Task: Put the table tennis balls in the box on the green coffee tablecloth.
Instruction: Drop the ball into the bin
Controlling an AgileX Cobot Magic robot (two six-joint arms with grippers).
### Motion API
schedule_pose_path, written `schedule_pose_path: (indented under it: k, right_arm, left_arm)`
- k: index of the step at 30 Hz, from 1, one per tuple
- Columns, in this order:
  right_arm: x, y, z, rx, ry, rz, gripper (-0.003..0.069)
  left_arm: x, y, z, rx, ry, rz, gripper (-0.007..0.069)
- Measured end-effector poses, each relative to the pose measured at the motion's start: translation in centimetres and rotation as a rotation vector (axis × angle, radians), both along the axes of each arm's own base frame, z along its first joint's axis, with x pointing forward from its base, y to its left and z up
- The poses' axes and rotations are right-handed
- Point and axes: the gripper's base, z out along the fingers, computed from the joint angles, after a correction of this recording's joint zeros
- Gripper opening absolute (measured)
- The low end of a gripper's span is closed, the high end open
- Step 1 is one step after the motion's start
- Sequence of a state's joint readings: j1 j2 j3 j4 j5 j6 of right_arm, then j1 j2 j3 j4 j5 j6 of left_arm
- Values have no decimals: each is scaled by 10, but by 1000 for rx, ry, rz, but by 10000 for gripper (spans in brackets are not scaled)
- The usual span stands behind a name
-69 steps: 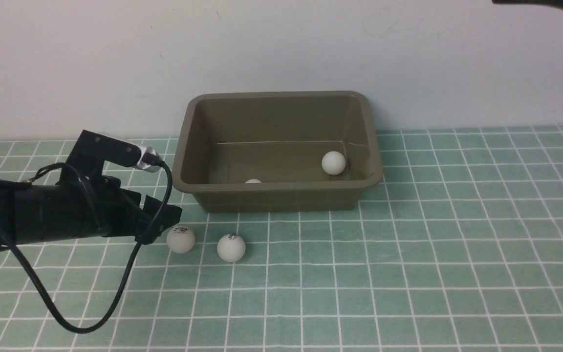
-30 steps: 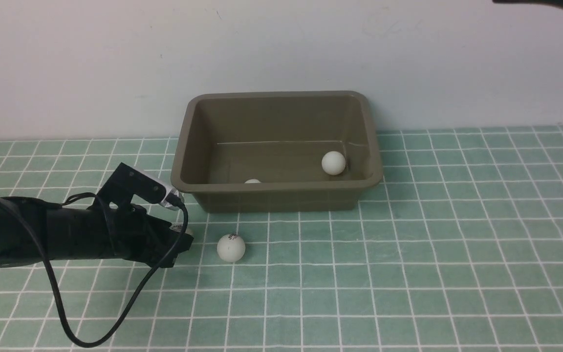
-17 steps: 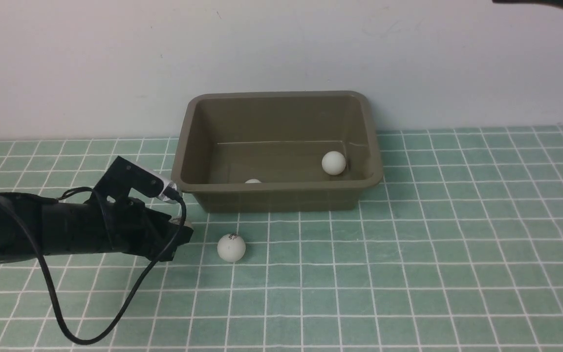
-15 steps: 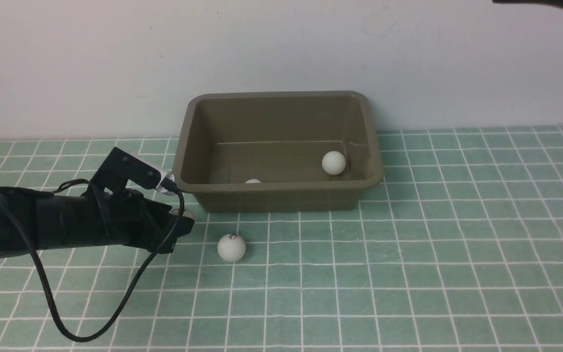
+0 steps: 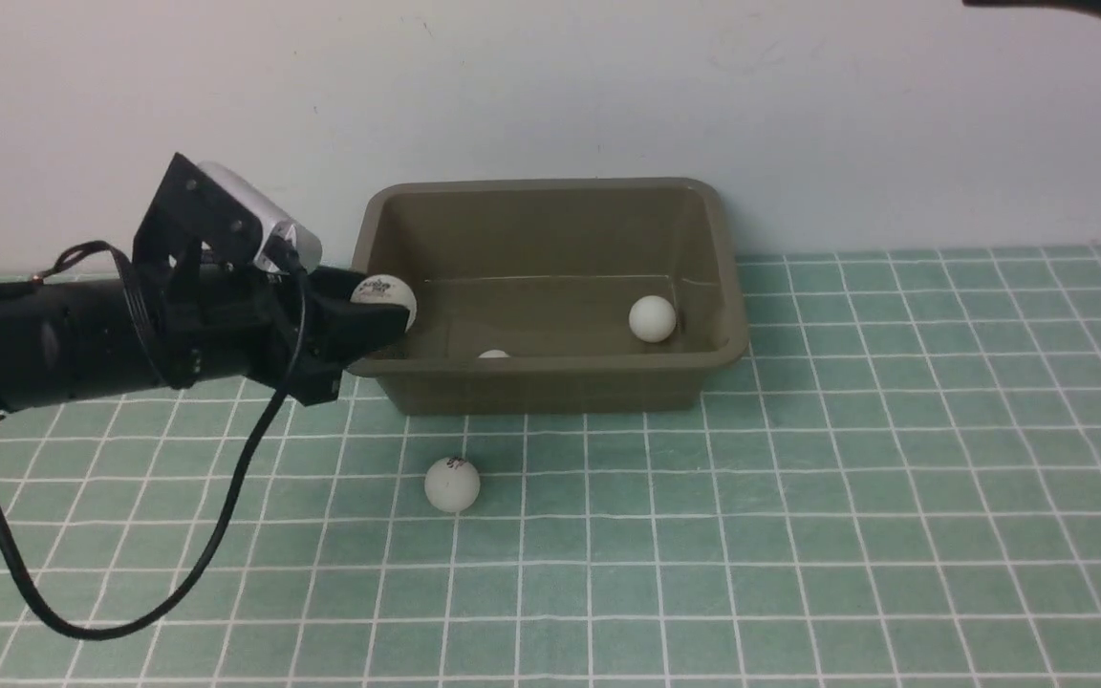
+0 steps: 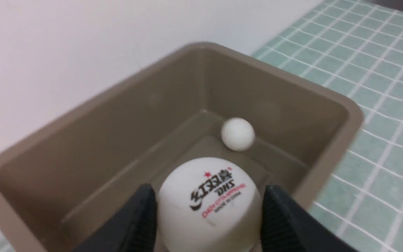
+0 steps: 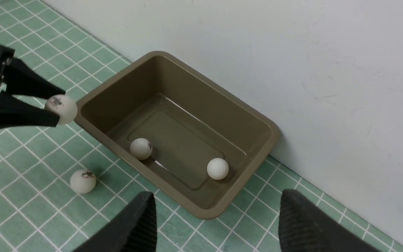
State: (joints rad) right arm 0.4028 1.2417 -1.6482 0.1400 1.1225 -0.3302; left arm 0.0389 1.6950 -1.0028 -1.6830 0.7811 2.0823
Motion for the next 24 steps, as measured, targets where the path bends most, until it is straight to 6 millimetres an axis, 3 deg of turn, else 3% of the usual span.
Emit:
schedule_pose_path:
  k: [4,10,13,16,19,24]
  right_arm:
    - [-1,1,0,13,5,7,432]
    - [-1,3,0,30,12,17,432]
    - [-1,3,1,33,12,19,432]
    - [-1,3,1,31,11,20,432]
    - [-1,3,1,31,11,20,432]
    - [-1,3,1,31,11,21,432]
  left_arm:
    - [32,1,-13,-8,9,4,342]
    - [59,-1,-42,-36,90,10,349]
    - [60,-9,-43,-26,120,-18,439]
    - [55,-15,-35,-11,139,-43,526]
    - [51,-15,-25,-1,138,-49,544]
    - [34,-14,15,15,105,-49,540]
